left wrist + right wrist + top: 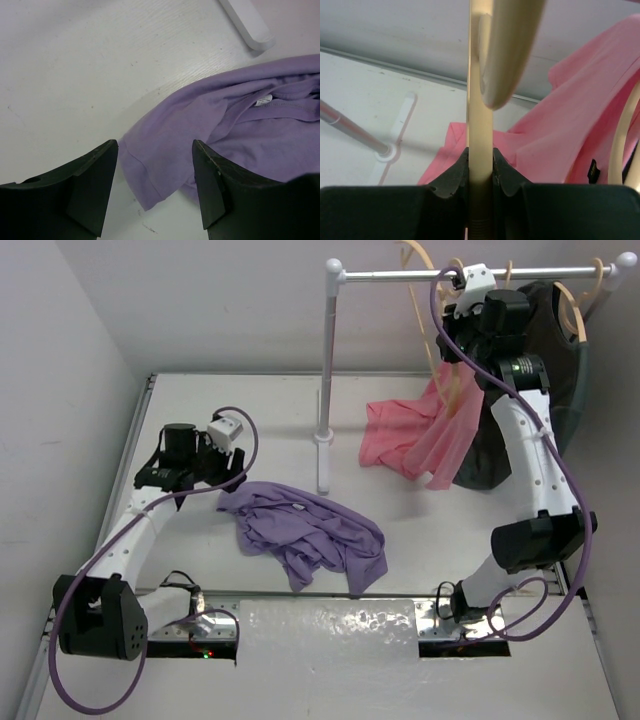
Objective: Place the t-shirt on the hanger
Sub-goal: Pick up the hanger from the clothesline, then place the T-shirt on the hanger.
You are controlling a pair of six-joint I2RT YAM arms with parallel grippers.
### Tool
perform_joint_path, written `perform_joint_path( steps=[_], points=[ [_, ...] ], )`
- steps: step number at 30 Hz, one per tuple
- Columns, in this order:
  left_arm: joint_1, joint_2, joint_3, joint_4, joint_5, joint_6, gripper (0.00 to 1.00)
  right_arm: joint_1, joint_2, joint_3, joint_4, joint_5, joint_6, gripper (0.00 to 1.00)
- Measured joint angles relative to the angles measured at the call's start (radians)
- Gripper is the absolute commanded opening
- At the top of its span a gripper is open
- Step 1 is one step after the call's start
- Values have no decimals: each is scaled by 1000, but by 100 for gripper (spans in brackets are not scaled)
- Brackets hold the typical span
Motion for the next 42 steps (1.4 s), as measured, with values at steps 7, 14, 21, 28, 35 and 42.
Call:
perform_joint_path(
  steps=[7,14,21,28,35,42],
  points=[
    [0,55,35,5,3,16,58,1,-38,0,0,-70,1,0],
    [-12,81,78,-10,45,48,54,7,-116,-111,1,-111,0,0],
    [-292,145,119,-116,-17,222,57,60,-312,-432,-48,-155,0,0],
    [-399,356,131,-126,-159,312,49,68,-360,-499,-82,-179,-2,0],
    [-400,451,154,-131,-182,387,38,68,-471,-647,-109,-201,-2,0],
    [-400,475,156,-56,-286,344,0,78,-536,-733,-121,-280,-2,0]
  ],
)
